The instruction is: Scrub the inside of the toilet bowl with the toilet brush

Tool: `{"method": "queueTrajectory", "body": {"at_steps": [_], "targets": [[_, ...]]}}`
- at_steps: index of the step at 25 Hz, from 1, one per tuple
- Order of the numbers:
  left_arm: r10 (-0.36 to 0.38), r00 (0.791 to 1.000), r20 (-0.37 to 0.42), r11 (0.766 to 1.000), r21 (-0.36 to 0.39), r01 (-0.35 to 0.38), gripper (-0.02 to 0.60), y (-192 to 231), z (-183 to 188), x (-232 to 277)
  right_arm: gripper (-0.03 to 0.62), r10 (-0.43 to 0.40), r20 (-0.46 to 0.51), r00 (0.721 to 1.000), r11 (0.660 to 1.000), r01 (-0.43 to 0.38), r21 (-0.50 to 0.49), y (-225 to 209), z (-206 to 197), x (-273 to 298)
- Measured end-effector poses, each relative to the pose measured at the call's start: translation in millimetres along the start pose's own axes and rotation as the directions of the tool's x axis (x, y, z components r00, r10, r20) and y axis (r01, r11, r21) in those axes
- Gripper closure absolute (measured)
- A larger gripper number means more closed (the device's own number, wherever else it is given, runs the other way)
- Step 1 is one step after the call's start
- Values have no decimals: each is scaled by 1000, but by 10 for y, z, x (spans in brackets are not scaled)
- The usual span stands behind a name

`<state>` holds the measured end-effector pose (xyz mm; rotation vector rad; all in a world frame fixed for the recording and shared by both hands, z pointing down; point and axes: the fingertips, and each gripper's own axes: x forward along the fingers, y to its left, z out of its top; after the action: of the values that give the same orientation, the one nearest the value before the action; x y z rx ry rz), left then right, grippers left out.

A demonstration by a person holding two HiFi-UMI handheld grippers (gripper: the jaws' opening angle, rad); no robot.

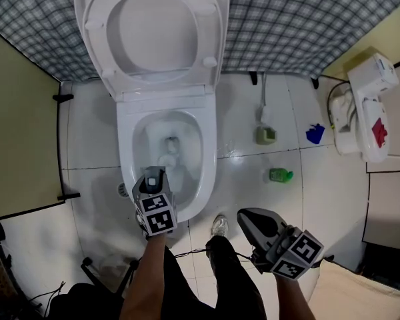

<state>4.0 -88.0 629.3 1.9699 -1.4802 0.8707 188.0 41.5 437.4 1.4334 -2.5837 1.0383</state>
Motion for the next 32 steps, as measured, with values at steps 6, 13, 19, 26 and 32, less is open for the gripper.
{"method": "queueTrajectory", "body": {"at_steps": [6, 13, 19, 26, 32], "targets": [[-40, 998, -53, 996, -78, 36, 395, -113, -341, 228, 594, -35, 8, 999, 999, 35, 4, -141, -76, -182], [-121, 992, -41, 989, -89, 117, 394, -239, -304, 11, 594, -57, 12, 998, 998, 57, 17, -205, -94, -308], [-187, 978, -95, 982, -46, 183, 396, -240, -302, -480, 594, -9, 41, 999, 1000, 8, 7, 64, 139, -84], [-12, 989, -145, 996, 83, 24, 397, 246, -385, -751, 594, 20, 53, 998, 1000, -20, 7, 251, 220, 50], [-79, 975, -206, 993, 73, 95, 397, 51, -522, -361, 594, -4, 47, 999, 1000, 4, 3, 121, 227, -34]]}}
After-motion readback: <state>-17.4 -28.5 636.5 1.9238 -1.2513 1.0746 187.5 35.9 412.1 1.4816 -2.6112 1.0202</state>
